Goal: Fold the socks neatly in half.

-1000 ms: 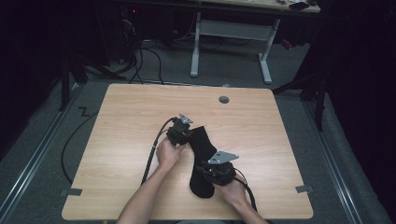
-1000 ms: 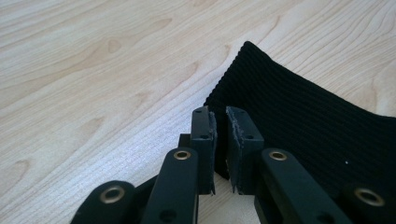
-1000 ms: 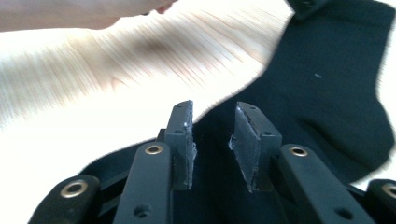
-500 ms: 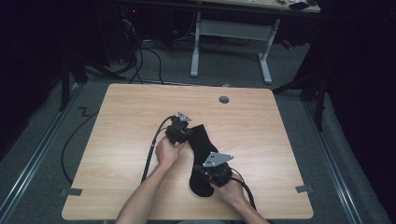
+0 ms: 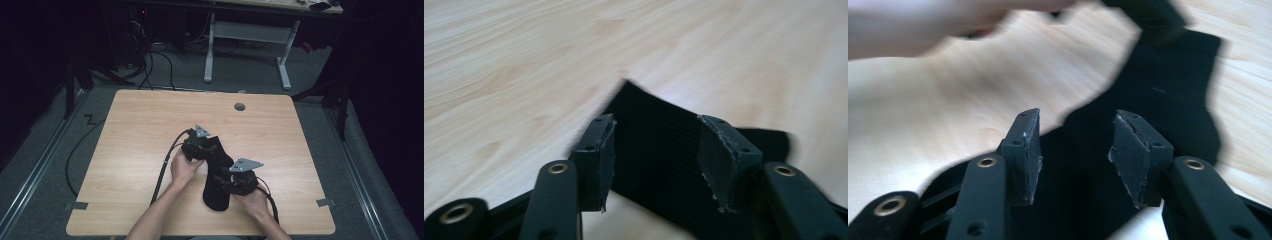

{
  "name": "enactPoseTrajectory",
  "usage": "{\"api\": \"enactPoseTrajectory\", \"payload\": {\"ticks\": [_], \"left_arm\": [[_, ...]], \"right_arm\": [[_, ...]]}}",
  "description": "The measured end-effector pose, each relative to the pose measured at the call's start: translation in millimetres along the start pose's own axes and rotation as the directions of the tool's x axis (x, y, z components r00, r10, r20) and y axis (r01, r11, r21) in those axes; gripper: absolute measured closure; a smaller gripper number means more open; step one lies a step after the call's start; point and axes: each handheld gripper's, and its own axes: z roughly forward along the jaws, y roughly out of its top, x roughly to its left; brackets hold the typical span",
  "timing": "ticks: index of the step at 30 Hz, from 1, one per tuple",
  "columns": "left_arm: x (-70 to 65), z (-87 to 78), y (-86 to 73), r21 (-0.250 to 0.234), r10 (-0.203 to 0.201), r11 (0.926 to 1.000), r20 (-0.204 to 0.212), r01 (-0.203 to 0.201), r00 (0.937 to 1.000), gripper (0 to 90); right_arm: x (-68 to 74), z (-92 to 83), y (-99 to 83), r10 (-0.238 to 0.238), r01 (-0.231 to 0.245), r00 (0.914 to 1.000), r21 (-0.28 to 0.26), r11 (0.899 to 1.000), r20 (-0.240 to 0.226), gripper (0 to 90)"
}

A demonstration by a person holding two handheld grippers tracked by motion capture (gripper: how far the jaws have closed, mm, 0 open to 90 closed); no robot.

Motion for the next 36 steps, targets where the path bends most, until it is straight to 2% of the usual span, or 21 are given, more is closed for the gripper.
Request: {"api": "enactPoseTrajectory", "payload": {"ticks": [1, 3, 5, 6, 9, 11, 12, 14, 17, 19, 21, 22, 23, 26, 28, 31, 33, 36], "left_arm": [[-4.7, -2.3, -1.4, 0.006, 0.017, 0.9998, 0.013, -0.017, 0.9998, 48.0], [-11.5, -4.7, -6.8, 0.008, 0.044, 0.999, 0.03, -0.044, 0.9986, 47.4], [-15.6, -3.9, -14.0, 0.023, 0.053, 0.9983, 0.036, -0.054, 0.998, 46.7], [-17.5, -2.5, -20.0, 0.032, 0.053, 0.998, 0.049, -0.054, 0.9974, 46.5], [-19.1, 1.9, -33.5, 0.065, 0.044, 0.9968, 0.054, -0.048, 0.9975, 46.5], [-19.5, 3.6, -40.6, 0.092, 0.055, 0.994, 0.037, -0.059, 0.9978, 46.0], [-19.5, 3.4, -43.3, 0.104, 0.062, 0.9924, 0.029, -0.065, 0.9976, 45.9], [-18.6, 1.0, -46.2, 0.107, 0.074, 0.9915, 0.015, -0.075, 0.9972, 45.5], [-19.7, -5.6, -47.6, 0.09, 0.066, 0.9939, -0.013, -0.064, 0.9978, 45.5], [-25.2, -13.2, -49.0, 0.041, 0.05, 0.9979, 0.016, -0.05, 0.9986, 45.5], [-31.2, -17.6, -49.5, 0.003, 0.03, 0.9995, 0.059, -0.03, 0.9978, 45.5], [-34.1, -17.2, -49.4, 0.004, 0.022, 0.9998, 0.077, -0.022, 0.9968, 45.3], [-37.4, -16.5, -49.3, 0.013, 0.03, 0.9994, 0.079, -0.031, 0.9964, 44.9], [-46.3, -15.7, -53.6, 0.051, 0.065, 0.9964, 0.045, -0.067, 0.9969, 43.9], [-50.0, -19.0, -60.5, 0.057, 0.074, 0.9956, 0.018, -0.075, 0.9971, 43.6], [-52.7, -22.9, -70.9, 0.093, 0.082, 0.9924, -0.01, -0.081, 0.9965, 43.2], [-51.2, -25.0, -73.6, 0.083, 0.084, 0.9932, -0.026, -0.081, 0.9961, 42.9], [-44.7, -21.7, -67.5, 0.104, 0.092, 0.9909, -0.064, -0.085, 0.9937, 42.3]], "right_arm": [[-3.3, -1.3, -1.0, 0.004, -0.004, 0.9998, 0.003, 1.0, 0.018, 57.7], [-13.5, -4.2, -5.4, 0.039, -0.039, 0.9975, 0.01, 0.999, 0.059, 71.6], [-23.2, -4.9, -9.2, 0.077, -0.079, 0.9927, 0.015, 0.997, 0.093, 86.2], [-25.9, -4.1, -10.4, 0.084, -0.085, 0.9909, 0.011, 0.996, 0.106, 89.7], [-26.1, 3.4, -7.5, 0.073, -0.076, 0.9889, 0.02, 0.997, 0.129, 89.7], [-26.9, 11.3, -4.4, 0.071, -0.076, 0.9887, 0.031, 0.997, 0.132, 88.8], [-28.7, 16.4, -3.7, 0.08, -0.089, 0.988, 0.061, 0.994, 0.132, 87.3], [-33.1, 27.1, -5.6, 0.08, -0.096, 0.9872, 0.118, 0.988, 0.138, 84.7], [-38.5, 27.2, -7.0, 0.104, -0.12, 0.9839, 0.111, 0.986, 0.145, 77.9], [-38.3, 22.8, -5.8, 0.111, -0.125, 0.9835, 0.095, 0.988, 0.143, 72.8], [-35.7, 14.9, -1.8, 0.13, -0.136, 0.9849, 0.05, 0.989, 0.115, 70.8], [-34.3, 12.7, 1.4, 0.124, -0.128, 0.986, 0.034, 0.991, 0.112, 70.1], [-32.9, 12.0, 4.9, 0.122, -0.127, 0.9861, 0.035, 0.991, 0.113, 69.6], [-33.5, 18.5, 8.4, 0.116, -0.123, 0.9859, 0.048, 0.991, 0.121, 68.1], [-33.0, 27.0, 6.6, 0.1, -0.108, 0.9886, 0.066, 0.992, 0.113, 66.5], [-31.4, 37.0, 5.2, 0.07, -0.08, 0.992, 0.097, 0.992, 0.105, 64.4], [-30.1, 45.2, 4.9, 0.049, -0.062, 0.9932, 0.119, 0.991, 0.106, 63.9], [-29.2, 52.8, 9.6, 0.031, -0.046, 0.9912, 0.118, 0.992, 0.129, 61.9]]}}
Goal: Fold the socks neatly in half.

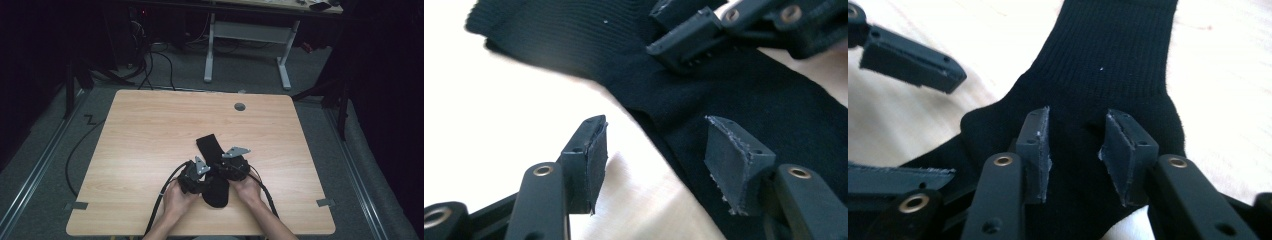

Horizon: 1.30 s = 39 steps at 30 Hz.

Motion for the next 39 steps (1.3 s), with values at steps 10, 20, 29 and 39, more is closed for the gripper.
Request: {"api": "enactPoseTrajectory", "payload": {"ticks": [10, 20, 29, 39], "left_arm": [[-3.4, -11.3, -13.9, -0.001, -0.045, 0.999, -0.004, 0.045, 0.999, 40.6], [-13.8, -14.0, -10.7, -0.031, -0.028, 0.9991, 0.042, 0.03, 0.9987, 38.5], [-17.2, -10.8, -11.9, -0.014, 0.005, 0.9999, 0.075, -0.004, 0.9972, 37.3], [20.5, -6.1, 2.0, -0.033, -0.09, 0.9952, 0.042, 0.092, 0.995, 44.6]], "right_arm": [[-2.2, 13.8, 9.4, 0.019, -0.018, 0.9984, -0.014, 1.0, 0.052, 61.3], [-4.2, 13.8, 9.4, 0.052, -0.051, 0.9981, -0.017, 0.999, 0.032, 56.3], [-2.2, -11.0, 1.3, 0.003, -0.003, 1.0, -0.023, 1.0, 0.006, 48.9], [1.6, -11.7, -14.4, 0.001, 0.0, 0.9998, -0.018, 1.0, 0.02, 51.2]]}}
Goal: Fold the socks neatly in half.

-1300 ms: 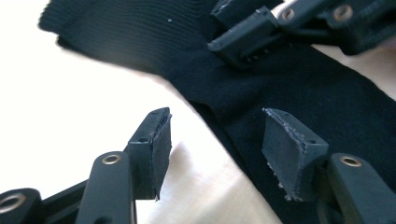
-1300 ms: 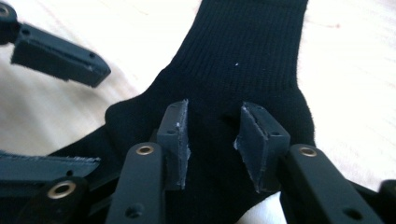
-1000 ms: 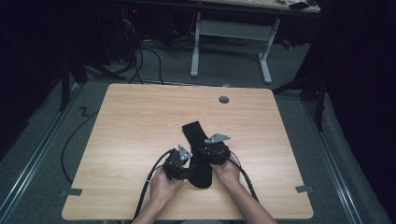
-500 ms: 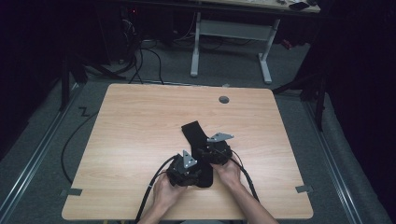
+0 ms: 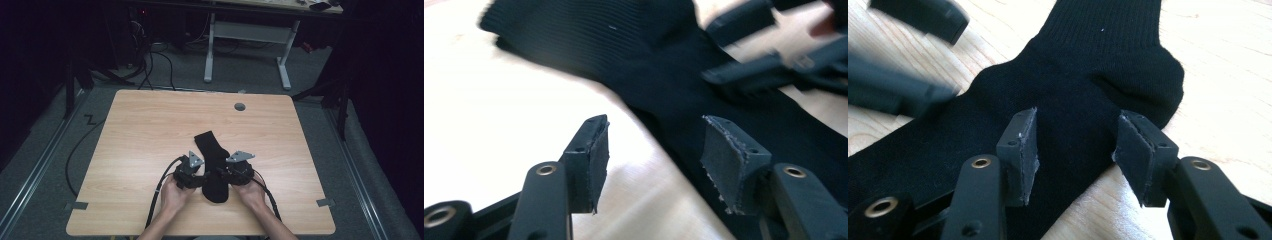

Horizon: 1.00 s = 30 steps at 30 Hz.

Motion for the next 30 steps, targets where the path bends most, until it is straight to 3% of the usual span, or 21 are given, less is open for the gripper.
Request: {"api": "enactPoseTrajectory", "payload": {"ticks": [8, 10, 11, 13, 15, 20, 24, 30], "left_arm": [[24.7, 3.4, 0.6, 0.018, -0.082, 0.9964, -0.039, 0.083, 0.9959, 45.2], [29.8, 5.4, 4.7, 0.059, -0.11, 0.992, -0.031, 0.112, 0.9934, 43.5], [31.0, 4.9, 8.6, 0.067, -0.098, 0.9927, -0.041, 0.101, 0.9943, 42.5], [33.6, 0.7, 17.8, 0.055, -0.071, 0.9957, -0.084, 0.075, 0.994, 42.5], [40.0, -3.4, 26.3, 0.037, -0.095, 0.9944, -0.095, 0.099, 0.9909, 42.4], [53.5, -2.0, 38.4, 0.019, -0.147, 0.9886, -0.105, 0.15, 0.9836, 44.4], [61.9, 6.4, 44.9, 0.041, -0.123, 0.9908, -0.124, 0.129, 0.9846, 40.4], [77.7, 14.9, 51.6, 0.017, -0.199, 0.9791, -0.122, 0.202, 0.9724, 36.0]], "right_arm": [[-0.6, 4.7, -1.4, -0.002, 0.001, 0.9997, -0.027, 1.0, -0.025, 50.6], [-0.5, 4.7, 0.1, 0.001, -0.002, 0.9997, -0.016, 1.0, -0.026, 50.5], [0.6, 4.5, 0.8, 0.002, -0.002, 0.9998, -0.009, 1.0, -0.022, 50.5], [3.3, 4.9, 0.1, -0.001, 0.001, 0.9998, -0.018, 1.0, -0.021, 50.6], [5.7, 7.1, -0.6, -0.014, 0.013, 0.9996, -0.037, 0.999, -0.024, 50.8], [8.4, 5.8, 0.8, -0.032, 0.031, 0.9983, -0.018, 0.999, -0.048, 50.8], [11.1, 3.7, -2.1, -0.025, 0.024, 0.9982, -0.022, 0.999, -0.055, 50.7], [14.9, 2.2, -5.1, -0.034, 0.032, 0.9975, -0.036, 0.999, -0.062, 50.7]]}}
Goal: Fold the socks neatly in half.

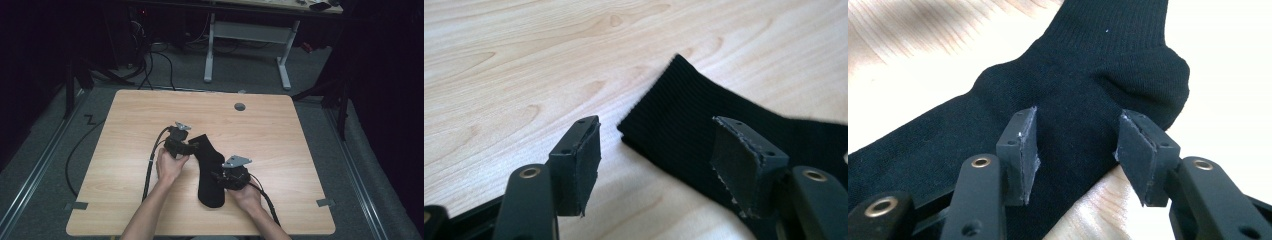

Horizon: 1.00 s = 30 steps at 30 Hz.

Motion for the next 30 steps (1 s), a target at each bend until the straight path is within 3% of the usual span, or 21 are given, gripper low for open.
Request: {"api": "enactPoseTrajectory", "payload": {"ticks": [3, 6, 10, 12, 16, 19, 25, 30], "left_arm": [[2.0, 3.1, 1.4, -0.02, -0.015, 0.9997, 0.004, 0.015, 0.9999, 36.0], [4.0, 17.7, 3.8, 0.025, 0.014, 0.9996, -0.004, -0.014, 0.9999, 35.7], [-0.1, 22.9, 1.5, 0.022, -0.005, 0.9997, 0.041, 0.005, 0.9991, 36.8], [-3.0, 26.5, -0.1, 0.04, 0.009, 0.9991, 0.026, -0.01, 0.9996, 38.2], [0.6, 32.7, -2.6, 0.074, 0.0, 0.9973, 0.002, 0.0, 1.0, 40.2], [3.5, 34.3, -3.8, 0.072, -0.005, 0.9974, 0.005, 0.005, 1.0, 39.7], [3.7, 34.5, -5.0, 0.067, 0.035, 0.9971, 0.003, -0.035, 0.9994, 40.0], [-0.3, 33.8, -4.7, 0.068, 0.075, 0.9947, 0.025, -0.077, 0.9969, 52.3]], "right_arm": [[0.5, -0.1, -0.3, -0.001, 0.001, 1.0, -0.003, 1.0, -0.002, 50.7], [2.3, -1.2, -1.1, -0.007, 0.007, 1.0, 0.0, 1.0, -0.003, 50.7], [2.9, -1.2, -1.3, -0.004, 0.004, 1.0, -0.003, 1.0, -0.003, 50.7], [3.0, -1.2, -1.3, -0.003, 0.003, 1.0, -0.003, 1.0, -0.002, 50.7], [3.2, -1.2, -1.3, -0.002, 0.002, 1.0, -0.002, 1.0, -0.002, 50.7], [3.4, -1.4, -1.4, 0.0, 0.0, 1.0, -0.002, 1.0, -0.001, 50.7], [4.0, -2.0, -1.9, 0.0, 0.0, 1.0, 0.0, 1.0, -0.003, 50.7], [4.3, -2.4, -2.3, -0.002, 0.002, 1.0, 0.0, 1.0, 0.0, 50.7]]}}
